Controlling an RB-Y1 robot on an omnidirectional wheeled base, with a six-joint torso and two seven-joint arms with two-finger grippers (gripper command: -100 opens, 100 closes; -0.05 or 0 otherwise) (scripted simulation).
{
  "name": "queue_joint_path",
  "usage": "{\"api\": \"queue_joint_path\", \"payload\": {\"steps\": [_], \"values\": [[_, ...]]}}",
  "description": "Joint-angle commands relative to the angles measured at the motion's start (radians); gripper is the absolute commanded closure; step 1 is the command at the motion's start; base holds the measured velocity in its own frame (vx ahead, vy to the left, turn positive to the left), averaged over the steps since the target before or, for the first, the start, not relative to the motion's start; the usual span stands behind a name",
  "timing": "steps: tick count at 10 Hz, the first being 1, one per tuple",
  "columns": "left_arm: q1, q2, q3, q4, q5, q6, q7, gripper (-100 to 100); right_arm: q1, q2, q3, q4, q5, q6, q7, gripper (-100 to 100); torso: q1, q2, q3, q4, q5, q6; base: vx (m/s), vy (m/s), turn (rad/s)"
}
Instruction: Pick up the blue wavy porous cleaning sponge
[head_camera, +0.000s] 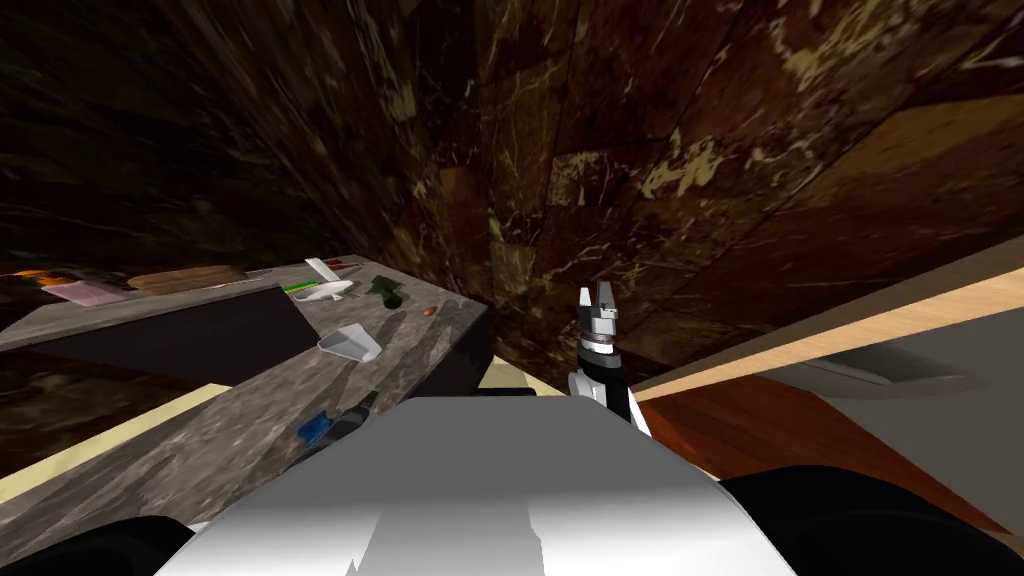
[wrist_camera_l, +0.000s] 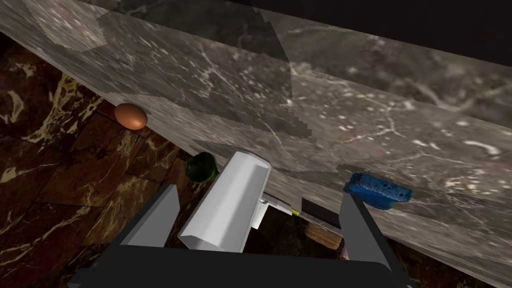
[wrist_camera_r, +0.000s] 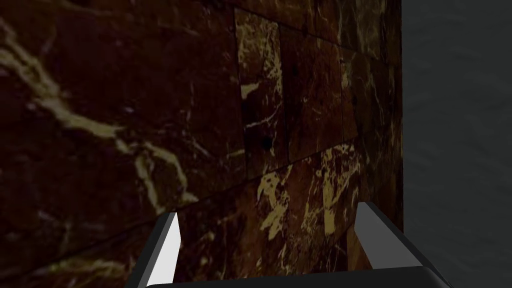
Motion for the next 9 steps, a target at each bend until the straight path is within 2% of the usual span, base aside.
{"api": "queue_joint_path", "payload": {"steps": [1, 2, 3, 5, 6, 7, 8, 9], "values": [[0.024, -0.006, -0.001, -0.006, 0.002, 0.036, 0.000, -100, 0.000, 0.000, 0.000, 0.000, 0.000, 0.000, 0.000, 0, 0.000, 0.000, 0.000, 0.000, 0.000, 0.000, -0.007, 0.023, -0.148], [0.056, -0.008, 0.004, -0.009, 0.016, 0.070, 0.001, -100, 0.000, 0.000, 0.000, 0.000, 0.000, 0.000, 0.000, 0, 0.000, 0.000, 0.000, 0.000, 0.000, -0.001, -0.010, 0.022, -0.283], [0.056, -0.008, 0.004, -0.009, 0.016, 0.086, 0.001, -100, 0.000, 0.000, 0.000, 0.000, 0.000, 0.000, 0.000, 0, 0.000, 0.000, 0.000, 0.000, 0.000, 0.000, -0.008, 0.025, -0.160], [0.115, -0.015, 0.011, -0.015, 0.048, 0.155, 0.003, -100, 0.000, 0.000, 0.000, 0.000, 0.000, 0.000, 0.000, 0, 0.000, 0.000, 0.000, 0.000, 0.000, 0.000, -0.008, 0.028, -0.376], [0.115, -0.015, 0.011, -0.015, 0.048, 0.177, 0.003, -100, 0.000, 0.000, 0.000, 0.000, 0.000, 0.000, 0.000, 0, 0.001, 0.000, 0.000, 0.000, 0.000, -0.001, -0.012, 0.035, -0.149], [0.141, -0.019, 0.014, -0.018, 0.065, 0.206, 0.004, -100, 0.000, 0.000, 0.000, 0.000, 0.000, 0.000, 0.000, 0, 0.001, 0.000, 0.000, 0.000, 0.000, -0.001, -0.007, 0.029, -0.181], [0.165, -0.021, 0.016, -0.021, 0.083, 0.242, 0.005, -100, 0.000, 0.000, 0.000, 0.000, 0.000, 0.000, 0.000, 0, 0.001, 0.000, 0.000, 0.000, 0.000, -0.001, -0.007, 0.034, -0.458], [0.165, -0.021, 0.016, -0.021, 0.083, 0.256, 0.005, -100, 0.000, 0.000, 0.000, 0.000, 0.000, 0.000, 0.000, 0, 0.001, 0.000, 0.000, 0.000, 0.000, 0.000, -0.005, 0.036, -0.160]]}}
